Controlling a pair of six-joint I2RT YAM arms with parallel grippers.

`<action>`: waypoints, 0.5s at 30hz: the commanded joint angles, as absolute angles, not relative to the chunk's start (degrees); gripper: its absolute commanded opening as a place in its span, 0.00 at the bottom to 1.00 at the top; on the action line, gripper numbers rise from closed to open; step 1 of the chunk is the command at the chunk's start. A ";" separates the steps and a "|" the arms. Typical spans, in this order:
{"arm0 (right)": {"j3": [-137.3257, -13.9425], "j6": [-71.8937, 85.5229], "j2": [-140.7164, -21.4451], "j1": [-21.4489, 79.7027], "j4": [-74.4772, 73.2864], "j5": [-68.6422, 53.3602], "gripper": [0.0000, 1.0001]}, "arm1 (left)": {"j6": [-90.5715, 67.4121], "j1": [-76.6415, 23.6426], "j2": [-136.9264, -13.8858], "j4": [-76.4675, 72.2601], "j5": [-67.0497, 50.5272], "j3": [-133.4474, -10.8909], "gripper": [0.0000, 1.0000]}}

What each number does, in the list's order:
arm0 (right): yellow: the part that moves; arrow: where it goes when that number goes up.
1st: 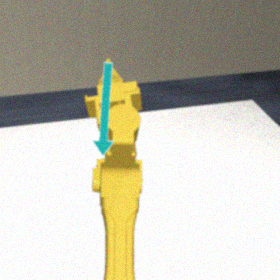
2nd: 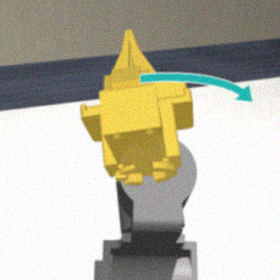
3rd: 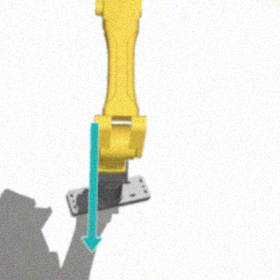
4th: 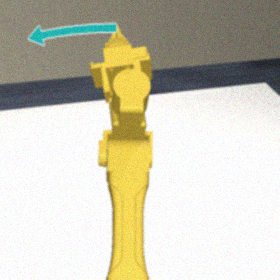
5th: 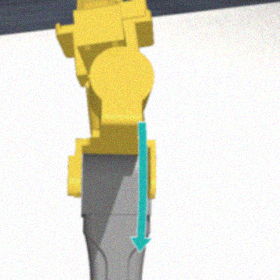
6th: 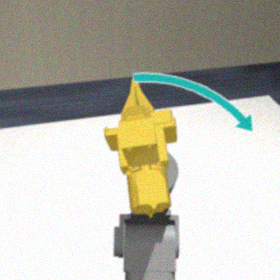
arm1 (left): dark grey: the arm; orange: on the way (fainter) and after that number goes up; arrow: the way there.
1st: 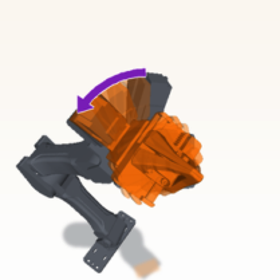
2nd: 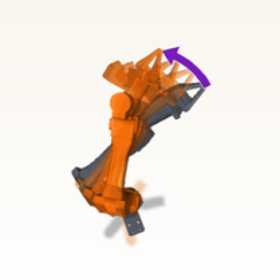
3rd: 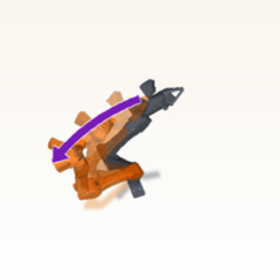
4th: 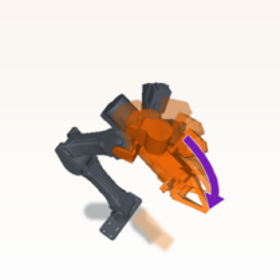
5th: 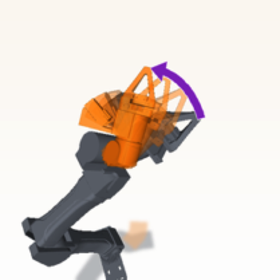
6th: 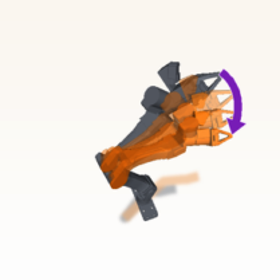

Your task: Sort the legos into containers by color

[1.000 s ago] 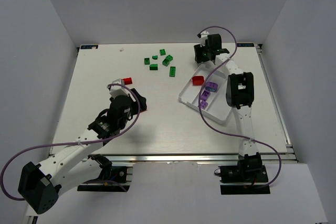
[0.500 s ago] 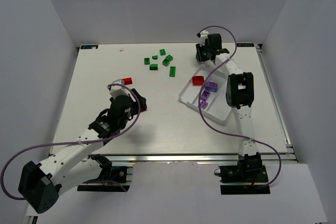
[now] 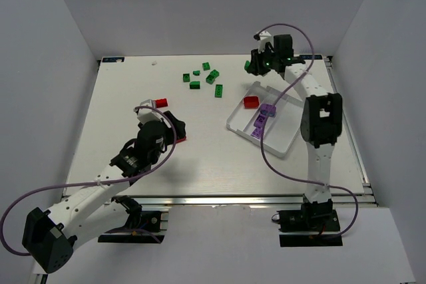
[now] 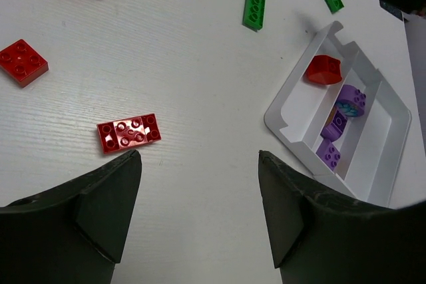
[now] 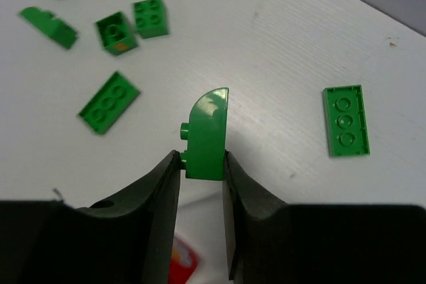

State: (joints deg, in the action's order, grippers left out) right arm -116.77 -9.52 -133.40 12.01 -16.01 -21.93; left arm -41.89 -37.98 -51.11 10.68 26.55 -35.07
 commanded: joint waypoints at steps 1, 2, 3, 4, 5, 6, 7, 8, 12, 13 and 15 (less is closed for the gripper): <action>-106.64 -11.86 -115.80 10.81 -11.43 -30.84 0.00 | -41.48 -37.71 -49.48 9.14 26.45 -34.54 0.81; -104.00 -12.30 -113.40 10.55 -11.51 -33.11 0.00 | -41.83 -37.53 -49.57 9.40 26.54 -34.80 0.82; -99.62 -13.00 -111.03 10.20 -13.34 -34.44 0.00 | -42.27 -37.36 -49.83 10.01 26.54 -35.07 0.82; -97.75 -15.01 -107.00 9.85 -14.84 -35.50 0.00 | -42.54 -37.18 -50.09 10.54 26.37 -35.85 0.83; -96.17 -15.73 -105.14 9.76 -16.51 -35.94 0.00 | -42.71 -37.00 -50.45 10.81 26.11 -36.29 0.83; -92.76 -16.34 -103.20 9.41 -18.35 -35.77 0.00 | -42.71 -36.57 -51.49 11.42 25.67 -36.82 0.83; -90.72 -17.74 -99.53 9.23 -21.41 -35.42 0.00 | -42.71 -36.30 -52.03 11.86 24.53 -37.96 0.83; -88.70 -18.62 -97.75 8.97 -22.75 -34.72 0.00 | -42.71 -35.95 -52.64 12.21 23.83 -38.58 0.83; -78.15 -22.58 -88.35 7.21 -27.15 -32.26 0.00 | -42.71 -33.49 -57.38 14.67 19.26 -42.18 0.83; -76.48 -23.46 -85.46 6.25 -28.12 -31.82 0.00 | -42.71 -33.14 -58.09 15.03 18.47 -42.80 0.83; -72.26 -25.57 -82.98 4.76 -30.66 -29.89 0.00 | -42.54 -32.17 -59.32 15.29 16.35 -44.03 0.83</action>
State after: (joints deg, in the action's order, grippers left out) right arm -76.75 -20.56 -86.30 6.94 -23.94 -32.12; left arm -42.48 -33.61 -58.35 13.54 20.82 -40.75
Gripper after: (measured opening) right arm 0.339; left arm 0.828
